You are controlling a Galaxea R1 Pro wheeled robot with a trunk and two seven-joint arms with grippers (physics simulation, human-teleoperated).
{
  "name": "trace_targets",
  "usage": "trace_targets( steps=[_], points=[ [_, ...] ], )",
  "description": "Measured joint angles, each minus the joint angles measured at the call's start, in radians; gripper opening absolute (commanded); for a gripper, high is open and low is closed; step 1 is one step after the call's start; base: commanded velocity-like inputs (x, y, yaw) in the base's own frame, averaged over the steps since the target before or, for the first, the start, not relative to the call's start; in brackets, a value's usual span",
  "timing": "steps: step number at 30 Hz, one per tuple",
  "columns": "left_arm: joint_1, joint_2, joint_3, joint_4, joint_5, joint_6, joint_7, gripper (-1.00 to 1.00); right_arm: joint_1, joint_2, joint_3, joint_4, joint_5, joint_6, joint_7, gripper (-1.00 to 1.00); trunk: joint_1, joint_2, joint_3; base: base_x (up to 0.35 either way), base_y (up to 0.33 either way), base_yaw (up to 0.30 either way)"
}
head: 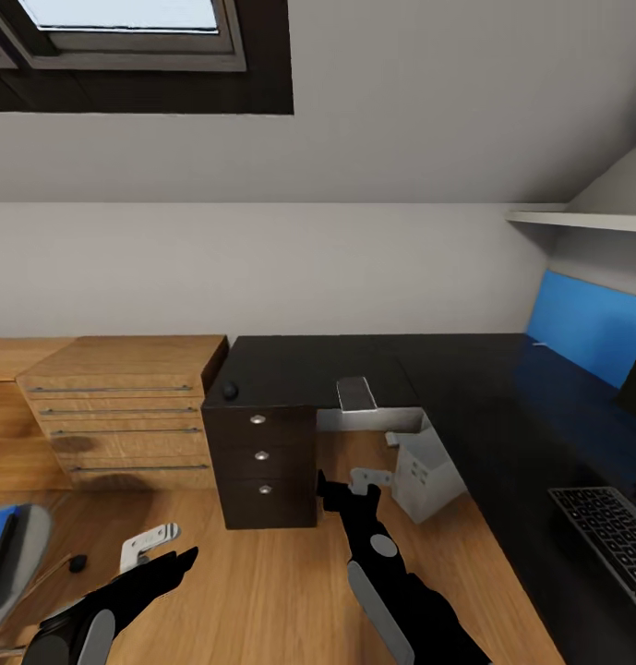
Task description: In the bedroom, organize the workspace by keeping the computer under the desk, ensuring the monitor is on the desk, placing the keyboard on the desk next to the monitor, placing the mouse on the desk next to the keyboard, moving the folder from the swivel chair onto the desk next to the mouse, stacking the notebook on top of the folder with the pen on top of the notebook, and positioning the swivel chair next to the desk.
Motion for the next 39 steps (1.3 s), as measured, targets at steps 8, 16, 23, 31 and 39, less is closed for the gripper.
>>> trace_targets(
  steps=[8, 16, 23, 31, 39],
  points=[
    [0.000, 0.000, 0.000, 0.000, 0.000, 0.000, 0.000, 1.00, 0.000, -0.002, 0.001, -0.002, 0.000, -0.003, 0.000, 1.00, 0.000, 0.000, 0.000, 0.303, 0.137, 0.000],
    [0.000, 0.000, -0.001, 0.000, 0.000, 0.000, 0.000, 1.00, 0.000, -0.006, 0.002, -0.018, 0.000, -0.004, -0.001, 1.00, 0.000, 0.000, 0.000, 0.303, 0.139, 0.006],
    [0.000, 0.000, -0.002, 0.000, 0.000, 0.000, 0.001, 1.00, 0.000, -0.006, 0.004, -0.021, 0.001, -0.012, -0.002, 1.00, 0.000, 0.000, 0.000, 0.308, 0.085, 0.181],
    [0.000, -0.002, -0.005, 0.003, 0.000, 0.000, 0.002, 1.00, 0.000, -0.004, 0.010, -0.023, 0.004, -0.023, -0.041, 1.00, 0.000, 0.000, -0.002, 0.313, 0.005, 0.212],
    [0.000, 0.000, 0.000, 0.003, 0.000, 0.000, 0.000, 1.00, 0.000, 0.000, 0.040, -0.025, 0.044, -0.024, -0.101, 1.00, 0.000, 0.000, -0.003, 0.311, 0.000, 0.056]
  ],
)
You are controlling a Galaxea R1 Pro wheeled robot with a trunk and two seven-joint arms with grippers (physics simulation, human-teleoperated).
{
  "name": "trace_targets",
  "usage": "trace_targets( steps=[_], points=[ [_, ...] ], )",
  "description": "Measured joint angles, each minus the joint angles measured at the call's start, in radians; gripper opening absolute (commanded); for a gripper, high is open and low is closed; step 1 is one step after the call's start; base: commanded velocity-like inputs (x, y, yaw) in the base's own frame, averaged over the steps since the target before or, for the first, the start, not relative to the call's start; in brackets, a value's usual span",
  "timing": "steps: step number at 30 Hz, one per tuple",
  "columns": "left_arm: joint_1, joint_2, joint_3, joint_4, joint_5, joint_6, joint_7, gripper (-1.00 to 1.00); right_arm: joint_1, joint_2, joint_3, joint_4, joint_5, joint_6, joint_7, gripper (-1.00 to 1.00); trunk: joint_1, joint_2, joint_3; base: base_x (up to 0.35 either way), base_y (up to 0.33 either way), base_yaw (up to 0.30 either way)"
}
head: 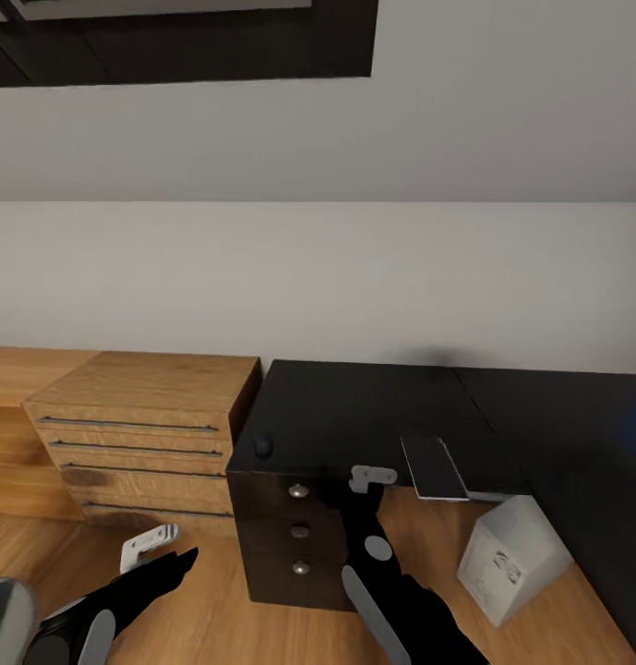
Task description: In the bedroom, organize the workspace by keeping the computer under the desk, ensuring the monitor is on the desk, placing the keyboard on the desk next to the monitor, placing the mouse on the desk next to the keyboard, moving the folder from the swivel chair onto the desk next to the mouse, stacking the notebook on top of the folder with the pen on top of the notebook, and positioning the swivel chair next to the desk.
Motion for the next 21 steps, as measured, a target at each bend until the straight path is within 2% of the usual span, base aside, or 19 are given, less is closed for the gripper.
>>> trace_targets(
  steps=[8, 12, 15, 21],
  points=[
    [-0.001, 0.002, 0.015, 0.001, 0.000, 0.001, 0.002, 1.00, 0.000, 0.001, 0.001, 0.001, 0.002, 0.000, 0.000, 1.00, 0.001, 0.000, 0.000, 0.092, 0.000, 0.243],
    [0.000, 0.001, 0.056, 0.000, 0.002, 0.002, 0.002, 1.00, 0.000, 0.002, 0.004, 0.002, 0.004, 0.000, 0.000, 1.00, 0.001, 0.000, -0.002, 0.023, 0.000, 0.264],
    [0.000, 0.001, 0.095, 0.000, 0.004, 0.002, 0.000, 1.00, 0.000, 0.001, 0.032, 0.002, 0.006, 0.000, 0.000, 1.00, 0.000, 0.000, -0.003, 0.214, 0.000, 0.265],
    [0.000, 0.001, 0.111, 0.000, 0.005, 0.002, -0.001, 1.00, 0.000, 0.001, 0.048, 0.003, 0.007, 0.000, 0.000, 1.00, 0.000, 0.000, -0.007, 0.301, 0.000, 0.266]
  ],
)
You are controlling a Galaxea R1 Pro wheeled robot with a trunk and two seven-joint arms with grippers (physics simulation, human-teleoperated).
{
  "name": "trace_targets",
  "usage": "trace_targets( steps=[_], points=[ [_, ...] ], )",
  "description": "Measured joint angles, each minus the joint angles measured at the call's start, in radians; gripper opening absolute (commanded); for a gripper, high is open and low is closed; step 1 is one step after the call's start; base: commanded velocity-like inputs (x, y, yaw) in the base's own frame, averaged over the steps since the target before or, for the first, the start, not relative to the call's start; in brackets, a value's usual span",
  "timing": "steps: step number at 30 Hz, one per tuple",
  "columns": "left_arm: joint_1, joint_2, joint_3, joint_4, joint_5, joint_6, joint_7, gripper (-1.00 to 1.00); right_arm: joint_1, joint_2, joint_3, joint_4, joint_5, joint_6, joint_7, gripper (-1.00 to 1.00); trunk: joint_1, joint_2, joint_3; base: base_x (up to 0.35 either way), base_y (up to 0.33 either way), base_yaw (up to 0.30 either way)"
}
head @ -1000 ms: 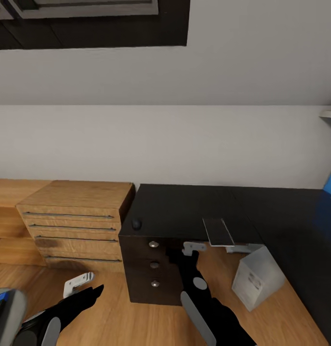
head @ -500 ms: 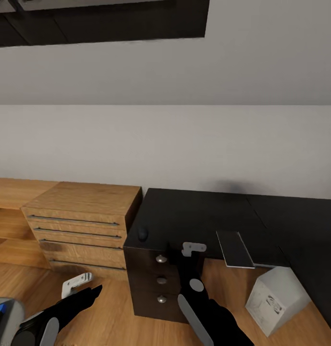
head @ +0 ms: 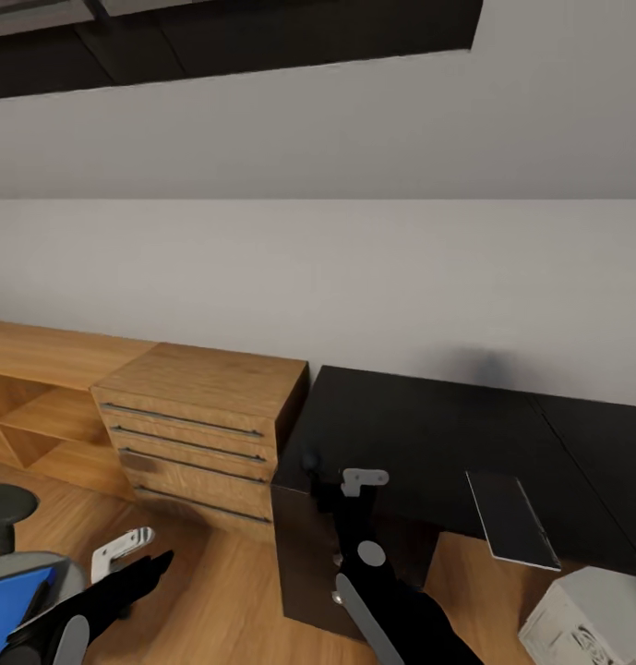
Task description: In the bedroom, organize the workspace by keeping the computer under the desk, ensuring the monitor is on the desk, placing the keyboard on the desk next to the monitor, placing the mouse on the desk next to the keyboard, moving the folder from the swivel chair onto the desk next to the mouse, stacking the notebook on top of the folder with the pen on top of the notebook, and positioning the swivel chair next to the desk.
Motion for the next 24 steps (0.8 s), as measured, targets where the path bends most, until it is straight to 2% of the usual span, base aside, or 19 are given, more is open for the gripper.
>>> trace_targets(
  steps=[4, 7, 9, 12, 24],
  points=[
    [0.000, -0.001, 0.002, 0.000, 0.000, 0.000, 0.002, 1.00, 0.000, 0.000, 0.002, 0.000, 0.000, 0.000, 0.000, 1.00, 0.000, 0.000, -0.003, 0.307, 0.000, 0.265],
    [0.000, -0.003, 0.001, 0.000, 0.000, 0.000, 0.005, 1.00, 0.000, 0.000, 0.003, 0.000, 0.025, 0.001, 0.001, 1.00, 0.000, 0.000, -0.004, 0.142, 0.000, 0.180],
    [0.000, -0.004, 0.000, 0.000, 0.000, 0.000, 0.005, 1.00, 0.000, -0.001, 0.004, 0.003, 0.050, 0.002, 0.002, 1.00, 0.000, 0.000, -0.005, 0.037, 0.000, 0.049],
    [0.000, -0.004, 0.000, 0.000, 0.000, 0.000, 0.005, 1.00, 0.000, -0.002, 0.004, 0.005, 0.067, 0.002, 0.003, 1.00, 0.001, 0.000, -0.005, 0.019, 0.000, 0.025],
    [0.000, -0.007, -0.009, 0.000, 0.000, -0.002, 0.005, 1.00, -0.001, 0.000, 0.001, 0.029, 0.084, 0.004, 0.009, 1.00, 0.001, 0.000, -0.005, 0.003, 0.000, 0.004]
  ],
)
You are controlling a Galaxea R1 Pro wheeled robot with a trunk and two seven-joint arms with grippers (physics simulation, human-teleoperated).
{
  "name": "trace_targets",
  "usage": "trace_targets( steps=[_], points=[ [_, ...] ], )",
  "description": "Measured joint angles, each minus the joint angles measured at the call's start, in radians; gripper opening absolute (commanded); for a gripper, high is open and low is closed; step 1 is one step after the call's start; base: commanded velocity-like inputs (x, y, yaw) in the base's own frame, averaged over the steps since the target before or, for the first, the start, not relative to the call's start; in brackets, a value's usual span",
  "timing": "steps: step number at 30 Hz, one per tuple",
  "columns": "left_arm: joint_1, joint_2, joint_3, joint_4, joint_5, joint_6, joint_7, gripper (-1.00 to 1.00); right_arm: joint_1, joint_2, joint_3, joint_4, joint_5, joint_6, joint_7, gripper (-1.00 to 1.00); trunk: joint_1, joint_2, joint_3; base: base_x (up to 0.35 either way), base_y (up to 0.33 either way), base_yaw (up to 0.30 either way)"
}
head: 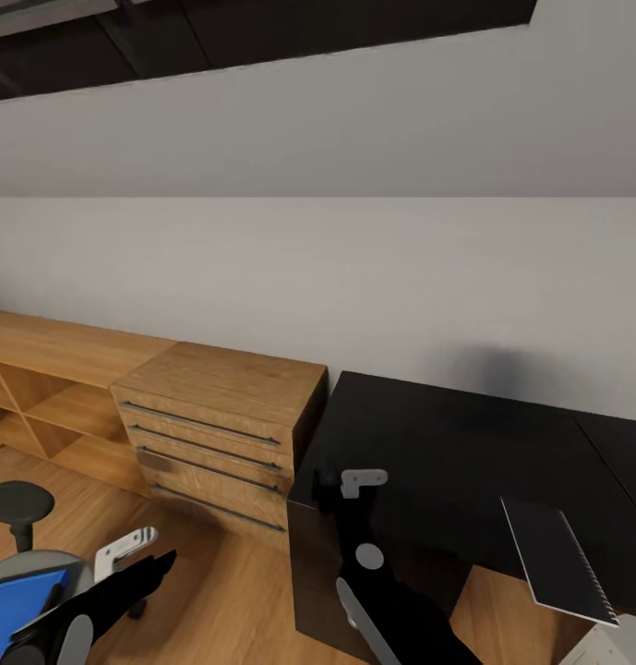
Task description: In the bedroom, organize the workspace by keeping the computer under the desk, ensuring the monitor is on the desk, placing the keyboard on the desk next to the monitor, placing the mouse on the desk next to the keyboard, moving the folder from the swivel chair onto the desk next to the mouse, stacking the notebook on top of the folder with the pen on top of the notebook, and positioning the swivel chair next to the desk.
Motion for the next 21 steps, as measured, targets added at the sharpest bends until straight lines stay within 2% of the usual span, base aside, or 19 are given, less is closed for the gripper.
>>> trace_targets(
  steps=[3, 6, 9, 11, 15, 16, 20, 21],
  points=[
    [0.000, 0.000, -0.002, 0.000, 0.000, 0.000, 0.000, 1.00, -0.009, 0.001, -0.003, 0.026, 0.001, 0.001, 0.000, 1.00, 0.000, 0.000, 0.000, 0.000, 0.000, 0.000],
    [0.000, -0.001, -0.003, -0.001, 0.000, -0.001, -0.001, 1.00, -0.043, 0.001, -0.005, 0.047, 0.002, 0.004, 0.000, 1.00, 0.000, 0.000, 0.000, 0.000, 0.000, 0.000],
    [0.000, 0.000, -0.004, -0.001, 0.000, -0.001, -0.001, 1.00, -0.139, 0.001, -0.007, 0.105, 0.000, 0.026, 0.004, 1.00, 0.000, 0.000, 0.000, 0.000, 0.000, 0.000],
    [0.000, -0.001, -0.004, -0.001, 0.000, -0.001, -0.002, 1.00, -0.224, 0.004, -0.008, 0.200, 0.000, 0.058, 0.038, 1.00, 0.000, 0.000, 0.000, 0.000, 0.000, 0.000],
    [0.000, -0.001, -0.004, -0.002, 0.000, -0.002, -0.002, 1.00, -0.291, 0.005, -0.015, 0.274, -0.002, 0.074, 0.106, 1.00, 0.000, 0.000, 0.000, 0.000, 0.000, 0.000],
    [0.000, -0.001, -0.005, -0.003, 0.000, -0.003, -0.004, 1.00, -0.324, 0.004, -0.052, 0.334, -0.002, 0.090, 0.172, 1.00, 0.000, 0.000, 0.000, 0.000, 0.000, 0.000],
    [0.000, -0.001, -0.019, -0.003, 0.000, -0.015, -0.004, 1.00, -0.336, 0.004, -0.105, 0.403, -0.002, 0.151, 0.242, 1.00, 0.000, 0.000, 0.000, 0.009, 0.000, 0.000],
    [0.000, -0.001, -0.041, -0.003, -0.001, -0.047, -0.002, 1.00, -0.339, 0.007, -0.129, 0.454, -0.002, 0.179, 0.288, 1.00, 0.000, 0.000, 0.000, 0.068, 0.006, 0.000]
  ],
)
